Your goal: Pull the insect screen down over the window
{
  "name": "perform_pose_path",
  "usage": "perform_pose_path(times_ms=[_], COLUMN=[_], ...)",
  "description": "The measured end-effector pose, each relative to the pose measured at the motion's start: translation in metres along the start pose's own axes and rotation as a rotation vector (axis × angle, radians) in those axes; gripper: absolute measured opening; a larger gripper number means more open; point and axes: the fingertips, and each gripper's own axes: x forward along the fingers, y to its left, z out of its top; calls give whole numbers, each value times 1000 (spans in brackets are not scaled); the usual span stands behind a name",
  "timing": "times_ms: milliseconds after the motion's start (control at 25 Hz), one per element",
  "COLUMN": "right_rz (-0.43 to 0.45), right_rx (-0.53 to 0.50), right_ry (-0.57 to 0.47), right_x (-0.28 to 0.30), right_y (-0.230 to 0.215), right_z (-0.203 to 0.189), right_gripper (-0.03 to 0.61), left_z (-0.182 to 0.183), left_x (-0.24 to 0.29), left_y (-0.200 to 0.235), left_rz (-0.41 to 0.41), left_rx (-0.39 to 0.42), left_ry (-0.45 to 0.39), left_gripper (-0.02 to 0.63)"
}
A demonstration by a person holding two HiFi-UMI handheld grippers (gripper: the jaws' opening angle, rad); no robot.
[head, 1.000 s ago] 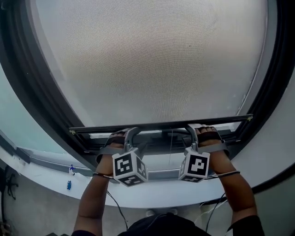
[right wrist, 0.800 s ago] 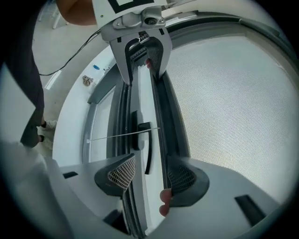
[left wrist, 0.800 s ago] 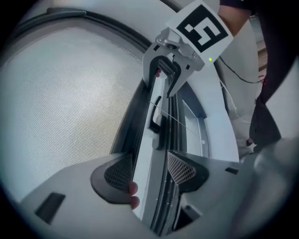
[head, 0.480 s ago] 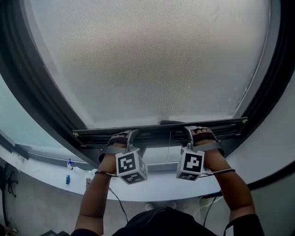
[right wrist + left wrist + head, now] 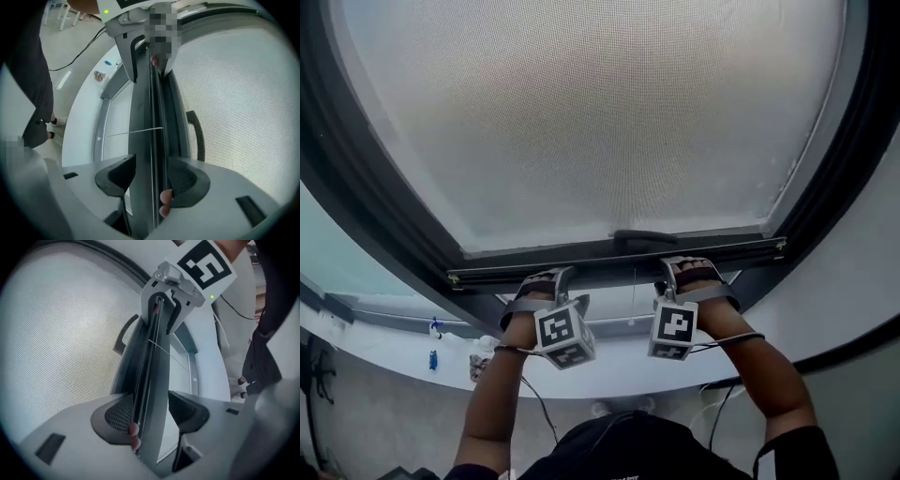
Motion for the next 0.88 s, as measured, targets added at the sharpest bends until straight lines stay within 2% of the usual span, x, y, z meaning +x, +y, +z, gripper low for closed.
perform_pose_path(times_ms=[320, 880], right_rz=[14, 33], right_rx=[11, 10], right_ry=[-1, 13], right_x=[4, -1], right_y=[13, 17], right_z=[0, 1], right_gripper=[218, 219], left_z=[-4, -5], left_x=[4, 3], left_y=[-15, -19], left_rz=[-52, -32], left_rx=[11, 23], left_ry=[15, 28], left_gripper=[239, 239])
